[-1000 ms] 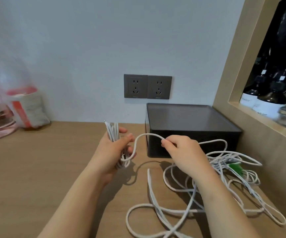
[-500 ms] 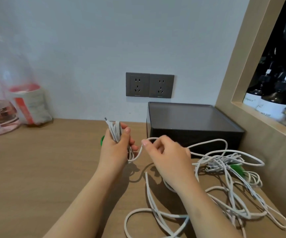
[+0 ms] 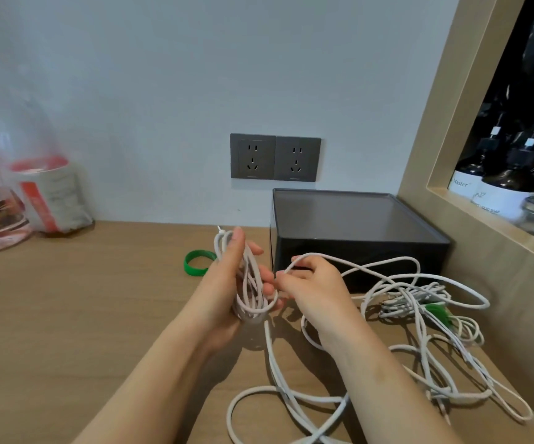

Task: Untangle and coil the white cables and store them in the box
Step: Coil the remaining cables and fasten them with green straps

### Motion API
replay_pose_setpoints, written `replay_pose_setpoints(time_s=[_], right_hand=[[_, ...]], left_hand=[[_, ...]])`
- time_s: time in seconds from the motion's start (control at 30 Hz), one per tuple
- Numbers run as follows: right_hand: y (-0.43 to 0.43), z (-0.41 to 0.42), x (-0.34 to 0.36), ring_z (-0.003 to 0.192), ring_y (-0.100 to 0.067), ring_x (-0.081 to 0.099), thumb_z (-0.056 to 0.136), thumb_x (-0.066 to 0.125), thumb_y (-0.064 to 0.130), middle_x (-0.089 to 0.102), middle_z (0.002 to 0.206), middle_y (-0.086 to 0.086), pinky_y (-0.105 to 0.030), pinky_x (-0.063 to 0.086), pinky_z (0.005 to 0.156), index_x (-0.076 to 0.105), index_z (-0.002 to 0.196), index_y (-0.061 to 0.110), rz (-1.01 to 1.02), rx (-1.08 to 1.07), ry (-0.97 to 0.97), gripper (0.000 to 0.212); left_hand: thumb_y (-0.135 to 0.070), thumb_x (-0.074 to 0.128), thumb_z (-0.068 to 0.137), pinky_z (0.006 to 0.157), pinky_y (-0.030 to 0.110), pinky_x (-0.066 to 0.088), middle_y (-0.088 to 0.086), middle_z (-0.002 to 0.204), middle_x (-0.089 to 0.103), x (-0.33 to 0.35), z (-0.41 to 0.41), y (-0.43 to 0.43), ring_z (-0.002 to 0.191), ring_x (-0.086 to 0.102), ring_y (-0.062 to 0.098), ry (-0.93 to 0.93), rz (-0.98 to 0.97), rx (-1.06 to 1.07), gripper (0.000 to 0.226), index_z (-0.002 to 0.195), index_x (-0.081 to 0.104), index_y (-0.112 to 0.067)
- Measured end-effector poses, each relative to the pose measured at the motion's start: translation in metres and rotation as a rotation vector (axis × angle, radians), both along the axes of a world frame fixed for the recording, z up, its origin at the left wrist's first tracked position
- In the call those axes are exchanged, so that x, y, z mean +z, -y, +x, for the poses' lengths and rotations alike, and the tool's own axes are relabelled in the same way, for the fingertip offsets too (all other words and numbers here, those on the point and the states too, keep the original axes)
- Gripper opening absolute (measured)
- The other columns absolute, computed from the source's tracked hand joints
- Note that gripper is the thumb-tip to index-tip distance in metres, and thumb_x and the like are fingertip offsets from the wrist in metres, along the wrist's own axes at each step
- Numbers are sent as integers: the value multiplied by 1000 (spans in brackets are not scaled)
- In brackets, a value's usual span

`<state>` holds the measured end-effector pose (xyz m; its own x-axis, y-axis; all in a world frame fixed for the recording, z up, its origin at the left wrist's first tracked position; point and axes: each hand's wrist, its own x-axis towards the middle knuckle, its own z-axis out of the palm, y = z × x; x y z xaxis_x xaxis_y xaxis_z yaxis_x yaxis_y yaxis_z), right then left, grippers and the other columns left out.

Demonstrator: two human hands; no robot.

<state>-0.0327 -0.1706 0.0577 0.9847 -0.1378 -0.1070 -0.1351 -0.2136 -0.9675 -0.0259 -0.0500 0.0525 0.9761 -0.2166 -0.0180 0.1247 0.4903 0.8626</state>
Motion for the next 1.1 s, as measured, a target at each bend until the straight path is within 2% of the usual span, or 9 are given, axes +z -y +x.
replay_pose_setpoints(time_s=[0.1,0.23,0.37,0.43,0.57,0.7,0.83,1.0,1.1], right_hand=[[6,1,0,70,-10,56,84,62,4,61,83,-2,-20,43,55,57,104,15,150,-84,32,23],[9,2,2,51,-10,52,85,58,-2,57,70,-7,-17,40,42,58,99,5,546,-171,7,15],[25,2,10,69,-23,65,93,49,5,62,86,-16,-26,54,53,56,92,1,1082,-305,-27,9],[32,0,12,79,-32,66,94,48,4,62,97,-21,-34,56,58,55,99,0,1185,-297,-36,9],[31,0,8,72,-31,71,95,46,1,65,91,-21,-35,59,59,54,103,0,936,-145,-15,12],[25,0,10,68,-26,71,97,43,4,66,77,-16,-29,59,58,56,100,2,632,31,34,13],[22,-1,8,63,-19,66,98,42,6,64,78,-13,-26,57,61,57,97,5,385,96,63,16],[27,4,5,58,-14,62,97,43,5,62,83,-12,-24,55,57,59,95,7,321,-74,104,16],[30,7,3,66,-17,66,96,44,3,62,89,-13,-25,58,61,60,93,10,420,-179,95,18]], left_hand=[[-64,41,75,58,41,57,7,52,50,-1,2,-4,41,51,17,-82,-28,-48,53,81,56,-13],[-69,30,86,48,29,48,3,45,43,-3,6,-5,36,42,16,-107,106,66,62,76,52,-11],[-72,27,85,38,22,39,0,41,36,-3,8,-9,33,35,14,-116,124,88,65,72,48,-11],[-70,32,86,37,23,39,0,41,37,-3,9,-11,33,36,14,-144,75,90,62,75,50,-11],[-54,49,88,46,29,51,2,50,45,-4,11,-12,39,46,14,-163,3,120,41,84,53,-14],[-24,66,83,50,29,53,1,56,50,-8,15,-13,46,51,13,-143,75,115,26,101,49,-15],[-10,57,92,52,32,53,3,55,55,-11,16,-12,48,54,15,-68,161,143,11,102,53,-14],[-12,49,97,51,31,56,5,59,57,-4,9,-13,47,57,16,-15,224,105,7,99,55,-12],[-16,52,94,41,24,48,6,57,55,0,4,-11,39,49,14,-75,143,-6,7,93,55,-11]])
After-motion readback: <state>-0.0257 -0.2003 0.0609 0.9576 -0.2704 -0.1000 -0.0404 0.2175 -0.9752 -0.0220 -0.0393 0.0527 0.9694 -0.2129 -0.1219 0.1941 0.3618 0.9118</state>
